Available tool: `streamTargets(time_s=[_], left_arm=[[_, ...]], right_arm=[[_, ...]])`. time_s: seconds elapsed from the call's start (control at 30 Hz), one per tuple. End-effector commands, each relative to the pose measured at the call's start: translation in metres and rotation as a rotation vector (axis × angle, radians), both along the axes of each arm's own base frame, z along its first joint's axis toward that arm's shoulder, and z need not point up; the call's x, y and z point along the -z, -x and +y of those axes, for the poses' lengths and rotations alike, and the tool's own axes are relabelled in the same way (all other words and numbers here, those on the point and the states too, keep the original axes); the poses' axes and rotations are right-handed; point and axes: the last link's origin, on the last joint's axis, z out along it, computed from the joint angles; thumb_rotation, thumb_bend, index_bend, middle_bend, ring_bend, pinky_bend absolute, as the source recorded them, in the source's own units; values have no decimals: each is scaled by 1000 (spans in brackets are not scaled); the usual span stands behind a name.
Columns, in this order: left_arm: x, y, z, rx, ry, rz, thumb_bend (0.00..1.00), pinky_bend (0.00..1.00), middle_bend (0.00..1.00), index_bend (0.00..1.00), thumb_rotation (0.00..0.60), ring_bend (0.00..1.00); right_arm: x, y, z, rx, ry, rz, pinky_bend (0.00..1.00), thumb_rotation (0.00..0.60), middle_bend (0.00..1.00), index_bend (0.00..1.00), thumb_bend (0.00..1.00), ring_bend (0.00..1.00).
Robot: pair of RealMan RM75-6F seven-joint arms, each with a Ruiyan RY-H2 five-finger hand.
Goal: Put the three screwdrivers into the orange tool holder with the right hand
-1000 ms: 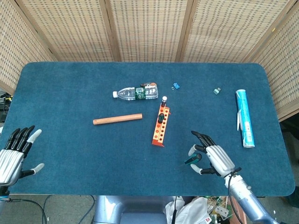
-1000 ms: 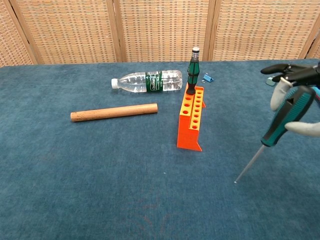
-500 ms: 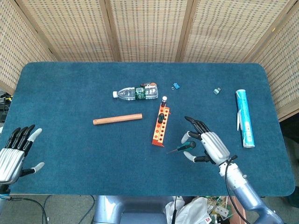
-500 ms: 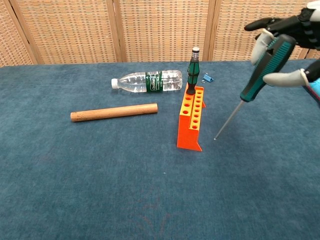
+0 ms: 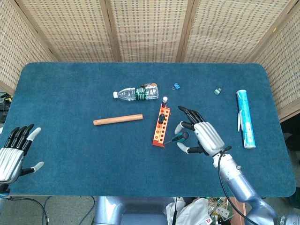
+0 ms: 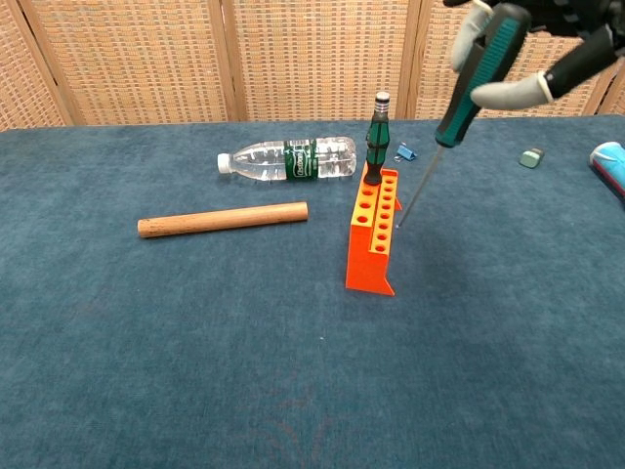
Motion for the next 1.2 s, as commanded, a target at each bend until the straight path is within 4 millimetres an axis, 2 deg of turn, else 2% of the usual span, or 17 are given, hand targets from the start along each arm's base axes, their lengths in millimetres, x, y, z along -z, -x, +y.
streamTargets(time_s=[0.03,0.2,0.53,1.2], left_arm=[[0,0,0,-1,-1,0,0,0,0,0,600,0],[0,1,2,-7,1,0,0,0,0,0,600,0],[-1,2,5,-16,-6,2,0,0,0,0,600,0],[-2,3,7,-25,-19,3,0,0,0,0,600,0]], right_arm=[[-2,-6,-1,-8,2,-4,0,600,10,637,405,0],[-2,-23,-7,-37,4,-5,0,600,11,637,404,0],[4,-42,-21,-32,3,16,0,600,11,637,404,0],[14,-42,-31,-10,-11,53,0,600,13,637,405,0]])
